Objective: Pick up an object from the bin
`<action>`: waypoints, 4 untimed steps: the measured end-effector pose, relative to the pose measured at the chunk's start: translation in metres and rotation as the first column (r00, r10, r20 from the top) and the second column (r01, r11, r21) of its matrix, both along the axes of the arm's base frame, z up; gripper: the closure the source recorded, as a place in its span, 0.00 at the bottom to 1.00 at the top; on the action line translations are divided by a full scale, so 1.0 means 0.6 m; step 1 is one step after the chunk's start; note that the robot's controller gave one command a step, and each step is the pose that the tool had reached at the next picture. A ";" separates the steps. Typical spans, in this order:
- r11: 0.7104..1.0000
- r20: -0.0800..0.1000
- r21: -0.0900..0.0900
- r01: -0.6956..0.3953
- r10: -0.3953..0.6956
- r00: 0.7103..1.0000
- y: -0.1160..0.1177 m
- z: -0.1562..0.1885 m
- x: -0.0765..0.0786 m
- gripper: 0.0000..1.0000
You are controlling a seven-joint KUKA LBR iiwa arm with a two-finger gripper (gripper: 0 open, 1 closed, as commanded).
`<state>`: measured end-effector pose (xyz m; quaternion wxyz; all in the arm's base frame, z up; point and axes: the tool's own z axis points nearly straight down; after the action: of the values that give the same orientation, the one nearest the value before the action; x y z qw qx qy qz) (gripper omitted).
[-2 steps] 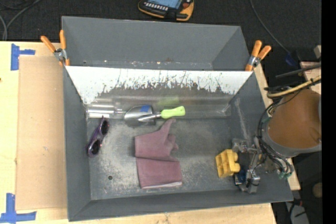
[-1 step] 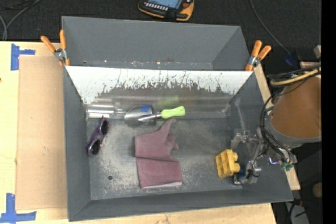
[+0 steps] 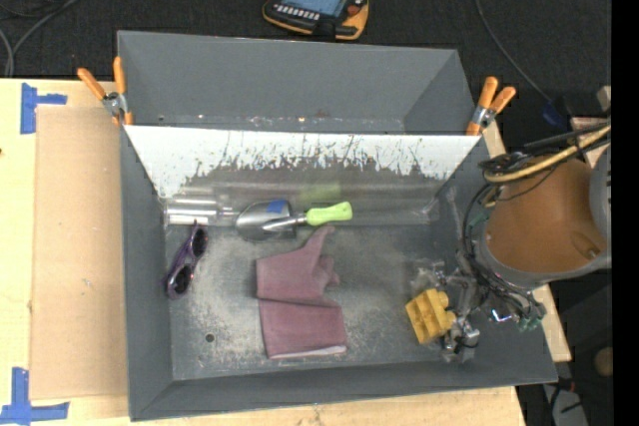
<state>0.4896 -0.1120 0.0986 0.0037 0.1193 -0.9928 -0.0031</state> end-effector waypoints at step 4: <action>0.946 0.007 0.001 -0.325 0.325 0.946 0.003 -0.035 0.045 1.00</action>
Offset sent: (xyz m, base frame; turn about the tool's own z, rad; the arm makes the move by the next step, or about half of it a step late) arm 0.0274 0.0001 -0.0286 -0.3340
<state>0.5168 -0.1104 0.0775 0.0006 0.2810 -0.9597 -0.0031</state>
